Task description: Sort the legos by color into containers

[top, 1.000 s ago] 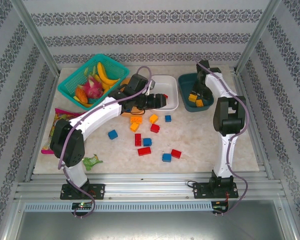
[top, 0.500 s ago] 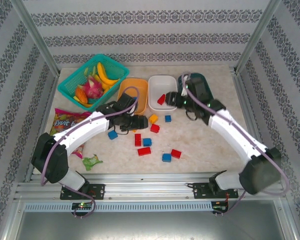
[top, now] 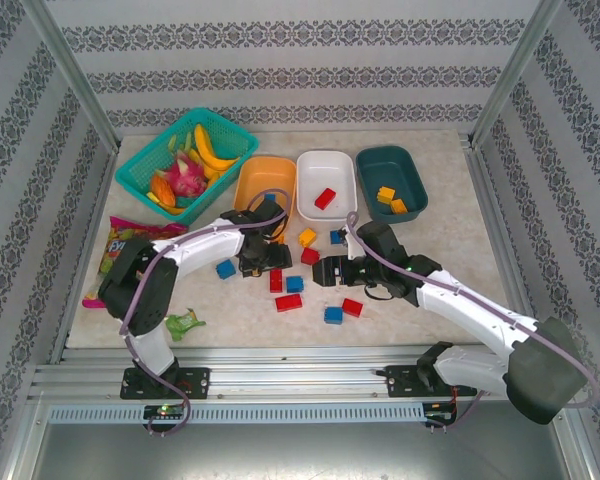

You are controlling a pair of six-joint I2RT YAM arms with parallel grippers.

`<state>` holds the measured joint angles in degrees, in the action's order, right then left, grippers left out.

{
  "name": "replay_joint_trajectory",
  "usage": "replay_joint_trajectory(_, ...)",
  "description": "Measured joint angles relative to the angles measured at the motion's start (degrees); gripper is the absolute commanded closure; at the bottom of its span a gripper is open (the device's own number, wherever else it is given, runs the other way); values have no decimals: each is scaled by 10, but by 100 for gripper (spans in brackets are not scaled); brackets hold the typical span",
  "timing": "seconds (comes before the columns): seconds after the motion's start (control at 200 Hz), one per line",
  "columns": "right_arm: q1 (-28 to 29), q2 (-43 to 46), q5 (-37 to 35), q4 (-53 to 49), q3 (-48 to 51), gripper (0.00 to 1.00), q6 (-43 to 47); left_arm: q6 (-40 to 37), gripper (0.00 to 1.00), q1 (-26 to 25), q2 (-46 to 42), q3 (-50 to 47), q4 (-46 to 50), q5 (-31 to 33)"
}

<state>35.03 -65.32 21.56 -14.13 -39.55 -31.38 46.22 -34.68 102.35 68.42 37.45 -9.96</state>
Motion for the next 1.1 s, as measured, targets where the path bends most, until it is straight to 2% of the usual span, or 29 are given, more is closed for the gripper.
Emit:
replay_joint_trajectory(0.145, 0, 6, 0, 3, 0, 20, 0, 3, 36, -7, 38, 27, 4, 8)
replay_joint_trajectory(0.375, 0, 9, -1, 3, 0, 20, -2, 12, 44, -25, 49, 34, 26, 24)
replay_joint_trajectory(0.734, 0, 4, 0, 9, 0, 20, -4, 19, 69, -36, 68, 36, 32, 34)
replay_joint_trajectory(0.969, -2, 11, -10, -5, -15, 22, -13, 11, 72, -36, 65, 53, 70, 66)
replay_joint_trajectory(1.099, -16, 48, -52, -20, -55, 22, -18, -9, 72, -36, 40, 112, 126, 92)
